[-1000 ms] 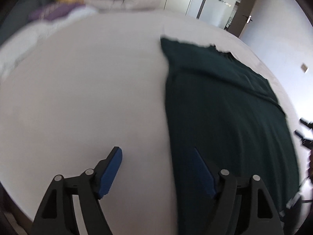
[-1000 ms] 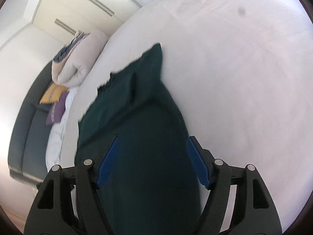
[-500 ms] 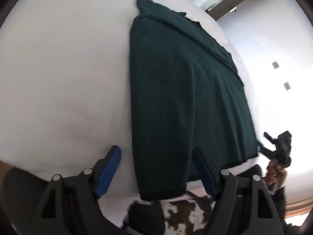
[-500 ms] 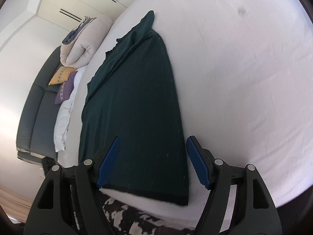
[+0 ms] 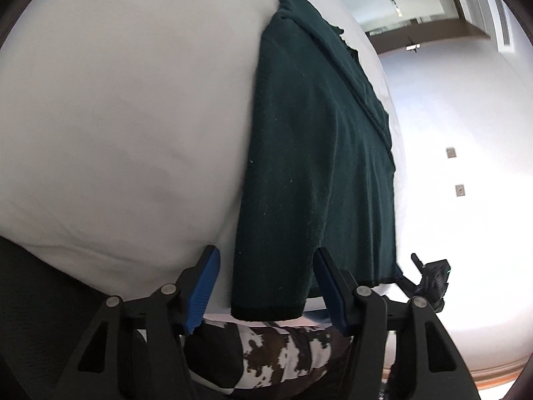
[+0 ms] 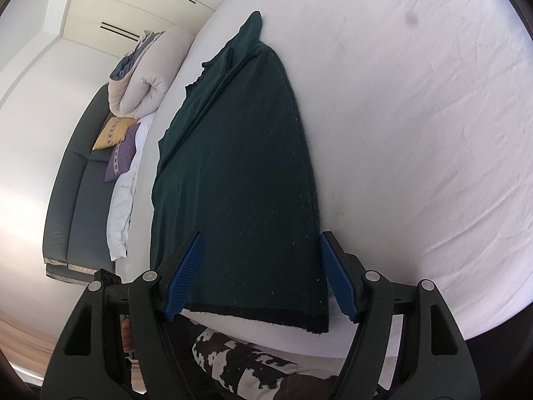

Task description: Fold small clothes

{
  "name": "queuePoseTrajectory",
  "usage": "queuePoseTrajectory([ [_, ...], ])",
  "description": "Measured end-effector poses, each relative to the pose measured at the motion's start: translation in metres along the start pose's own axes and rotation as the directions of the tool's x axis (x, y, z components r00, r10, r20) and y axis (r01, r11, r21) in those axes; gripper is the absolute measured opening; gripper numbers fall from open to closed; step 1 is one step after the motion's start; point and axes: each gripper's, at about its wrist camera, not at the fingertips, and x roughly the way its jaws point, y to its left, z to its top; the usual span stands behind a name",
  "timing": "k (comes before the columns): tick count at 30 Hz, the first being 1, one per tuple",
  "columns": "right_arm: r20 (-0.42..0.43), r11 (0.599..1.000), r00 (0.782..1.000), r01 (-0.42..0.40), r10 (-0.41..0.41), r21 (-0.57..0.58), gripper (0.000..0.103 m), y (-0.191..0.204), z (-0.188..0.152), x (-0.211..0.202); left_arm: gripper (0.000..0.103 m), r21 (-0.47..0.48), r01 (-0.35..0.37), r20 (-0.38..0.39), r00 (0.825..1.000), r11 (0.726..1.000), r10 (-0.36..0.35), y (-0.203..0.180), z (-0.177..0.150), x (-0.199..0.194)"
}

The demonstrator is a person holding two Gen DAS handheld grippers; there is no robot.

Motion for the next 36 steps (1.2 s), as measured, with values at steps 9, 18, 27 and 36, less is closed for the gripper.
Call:
queuePoseTrajectory([
  [9, -0.01, 1.0, 1.0, -0.011, 0.011, 0.014, 0.069, 0.0, 0.006, 0.003, 0.029, -0.018, -0.042, -0.026, 0.999, 0.999, 0.042, 0.006, -0.003, 0.002],
  [18, -0.013, 1.0, 1.0, -0.013, 0.013, 0.014, 0.069, -0.001, 0.003, 0.002, 0.033, 0.008, -0.061, -0.028, 0.998, 0.998, 0.061, -0.006, -0.002, 0.011],
  [27, -0.03, 0.999, 0.998, 0.048, -0.049, -0.022, 0.069, 0.005, 0.004, 0.001, 0.004, 0.074, -0.144, 0.022, 0.99, 0.987, 0.143, -0.018, -0.001, 0.004],
  [36, -0.111, 0.99, 0.985, 0.128, -0.133, -0.056, 0.069, 0.007, -0.001, 0.009, 0.004, 0.058, -0.114, 0.068, 0.992, 0.992, 0.11, -0.009, -0.002, -0.009],
])
